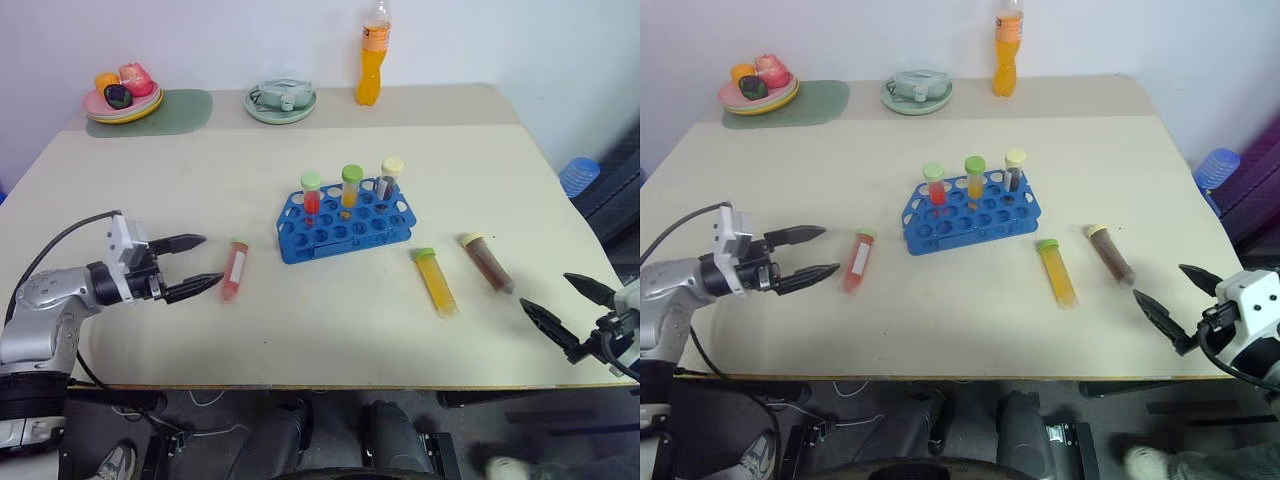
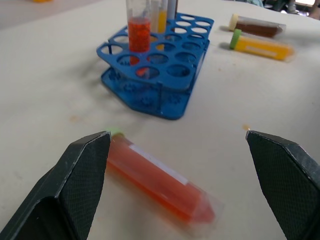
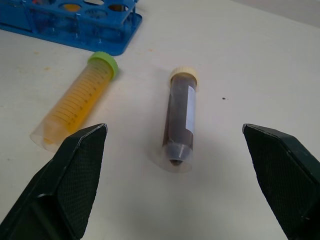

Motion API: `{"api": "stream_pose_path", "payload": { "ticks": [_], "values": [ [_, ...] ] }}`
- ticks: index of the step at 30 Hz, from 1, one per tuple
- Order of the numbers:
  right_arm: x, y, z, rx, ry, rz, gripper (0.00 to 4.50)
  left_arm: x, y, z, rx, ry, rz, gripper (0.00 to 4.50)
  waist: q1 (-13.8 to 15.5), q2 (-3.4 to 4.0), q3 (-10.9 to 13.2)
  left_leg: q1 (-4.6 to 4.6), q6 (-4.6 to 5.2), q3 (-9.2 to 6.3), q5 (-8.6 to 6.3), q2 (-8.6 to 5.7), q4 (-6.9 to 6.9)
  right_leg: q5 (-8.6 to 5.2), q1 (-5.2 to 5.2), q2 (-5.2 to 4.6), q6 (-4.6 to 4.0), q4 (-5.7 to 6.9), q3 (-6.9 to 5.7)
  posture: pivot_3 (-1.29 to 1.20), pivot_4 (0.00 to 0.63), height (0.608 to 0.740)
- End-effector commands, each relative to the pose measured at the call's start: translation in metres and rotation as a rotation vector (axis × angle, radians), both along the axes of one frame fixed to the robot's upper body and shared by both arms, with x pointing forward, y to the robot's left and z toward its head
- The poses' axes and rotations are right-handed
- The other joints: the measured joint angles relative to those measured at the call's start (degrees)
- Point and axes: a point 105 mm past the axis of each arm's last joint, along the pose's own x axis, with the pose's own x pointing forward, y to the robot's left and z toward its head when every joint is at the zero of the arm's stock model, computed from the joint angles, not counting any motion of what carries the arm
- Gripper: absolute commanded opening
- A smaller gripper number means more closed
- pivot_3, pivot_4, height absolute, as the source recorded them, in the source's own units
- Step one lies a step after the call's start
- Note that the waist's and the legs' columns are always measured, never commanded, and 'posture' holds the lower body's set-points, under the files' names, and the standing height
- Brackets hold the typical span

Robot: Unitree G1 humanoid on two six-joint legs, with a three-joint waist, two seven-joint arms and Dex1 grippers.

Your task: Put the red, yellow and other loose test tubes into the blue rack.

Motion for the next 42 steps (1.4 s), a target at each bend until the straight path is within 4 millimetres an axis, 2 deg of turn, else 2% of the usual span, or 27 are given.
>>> {"api": "stream_pose_path", "payload": {
  "ticks": [1, 14, 19, 30, 37, 42],
  "values": [
    [0.000, 0.003, 0.016, -0.023, -0.048, 0.004, 4.50, 0.000, 0.001, 0.014, -0.008, -0.046, -0.003, 4.43, 0.0, 0.00, 0.0, 0.00, 0.00, 0.00, 0.00, 0.00, 0.00, 0.00, 0.00, 0.00, 0.00, 0.00, 0.00, 0.00, 0.150, 0.740],
    [0.017, 0.020, 0.030, 0.008, -0.061, 0.026, 4.50, -0.006, -0.010, 0.015, -0.047, -0.015, -0.076, 4.43, 0.0, 0.03, 0.0, -0.01, 0.01, 0.01, -0.01, 0.01, -0.01, -0.05, -0.01, 0.00, -0.09, -0.02, 0.00, 0.00, 0.150, 0.740],
    [0.042, 0.008, 0.035, -0.033, -0.007, -0.101, 4.50, -0.005, -0.022, 0.018, -0.041, -0.021, -0.124, 4.43, 0.0, 0.04, 0.0, -0.02, 0.01, 0.04, 0.00, 0.01, 0.02, -0.05, -0.01, -0.02, -0.10, -0.03, 0.01, 0.00, 0.150, 0.740],
    [0.080, 0.004, 0.018, 0.035, 0.454, -0.193, 4.50, -0.005, -0.044, 0.020, -0.007, -0.015, -0.241, 4.43, -0.1, 0.08, 0.1, -0.14, 0.07, 0.11, -0.03, 0.02, -0.02, -0.05, -0.12, -0.04, -0.10, -0.12, 0.01, 0.00, 0.150, 0.740],
    [0.106, 0.022, 0.018, 0.092, 0.569, -0.196, 4.50, -0.009, -0.049, 0.018, 0.009, 0.001, -0.289, 4.43, -0.1, 0.14, 0.1, -0.18, 0.09, 0.15, -0.04, 0.04, -0.03, 0.04, -0.18, -0.04, 0.05, -0.13, 0.01, 0.00, 0.150, 0.740],
    [0.117, 0.034, 0.018, 0.115, 0.637, -0.180, 4.50, -0.012, -0.053, 0.017, -0.010, 0.008, -0.290, 4.43, -0.1, 0.15, 0.1, -0.21, 0.11, 0.16, -0.05, 0.04, -0.03, 0.05, -0.20, -0.04, 0.07, -0.14, 0.01, 0.00, 0.150, 0.740]
  ]
}}
